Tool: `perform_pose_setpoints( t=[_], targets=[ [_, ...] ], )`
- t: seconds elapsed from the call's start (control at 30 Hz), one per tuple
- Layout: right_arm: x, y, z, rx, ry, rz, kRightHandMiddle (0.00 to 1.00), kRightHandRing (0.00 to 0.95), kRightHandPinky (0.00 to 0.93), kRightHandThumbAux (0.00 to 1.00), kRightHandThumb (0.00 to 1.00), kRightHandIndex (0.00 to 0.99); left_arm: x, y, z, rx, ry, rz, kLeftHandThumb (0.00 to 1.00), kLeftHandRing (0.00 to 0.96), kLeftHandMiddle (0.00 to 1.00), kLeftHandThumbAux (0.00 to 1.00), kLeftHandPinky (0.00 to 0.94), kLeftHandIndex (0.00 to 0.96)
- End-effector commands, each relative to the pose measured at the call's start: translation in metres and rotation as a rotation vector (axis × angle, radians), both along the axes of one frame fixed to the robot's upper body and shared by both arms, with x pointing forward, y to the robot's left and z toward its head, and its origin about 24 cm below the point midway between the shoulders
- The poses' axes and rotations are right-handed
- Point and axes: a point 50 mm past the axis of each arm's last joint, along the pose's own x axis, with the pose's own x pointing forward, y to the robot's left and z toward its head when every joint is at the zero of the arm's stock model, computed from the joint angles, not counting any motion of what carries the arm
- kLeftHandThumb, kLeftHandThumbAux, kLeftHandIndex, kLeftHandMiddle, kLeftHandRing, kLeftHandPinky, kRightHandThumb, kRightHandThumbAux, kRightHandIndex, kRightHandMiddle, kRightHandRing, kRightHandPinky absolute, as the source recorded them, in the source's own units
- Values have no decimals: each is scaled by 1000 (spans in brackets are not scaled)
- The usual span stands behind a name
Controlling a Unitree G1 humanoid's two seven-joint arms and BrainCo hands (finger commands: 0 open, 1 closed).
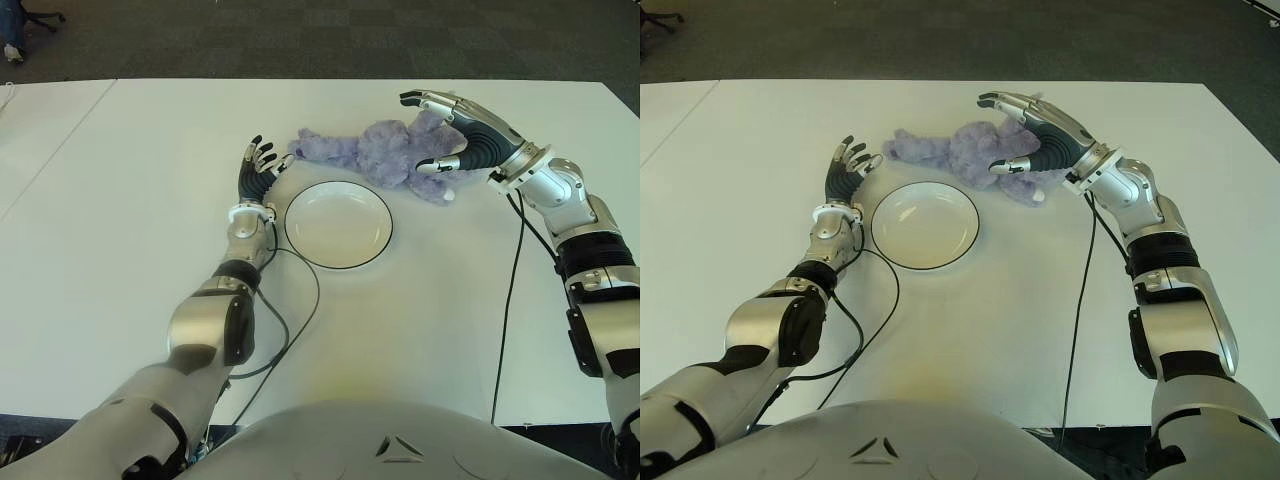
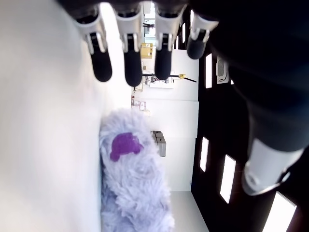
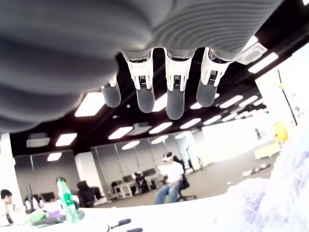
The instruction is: Put the doll into the plate.
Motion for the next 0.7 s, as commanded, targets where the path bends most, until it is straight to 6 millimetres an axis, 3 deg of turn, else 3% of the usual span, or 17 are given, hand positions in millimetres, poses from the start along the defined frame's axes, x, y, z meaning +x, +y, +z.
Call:
perform_pose_setpoints(
  t=[0.03, 0.47, 0.7],
  targets=[
    [0, -4, -10, -29, 38, -26, 0, 0, 0, 300, 176, 0, -50, -5, -66, -48, 327, -1, 8, 192, 174, 704, 205, 32],
    [2, -7, -14, -43, 10, -41, 0, 0, 0, 312, 189, 0, -50, -5, -66, -29, 334, 5, 0, 200, 186, 714, 207, 47],
    [4, -17, -14, -69, -1, -70, 0, 0, 0, 365, 177, 0, -51, -4, -66, -23, 330, 7, 0, 195, 181, 713, 206, 54]
  ],
)
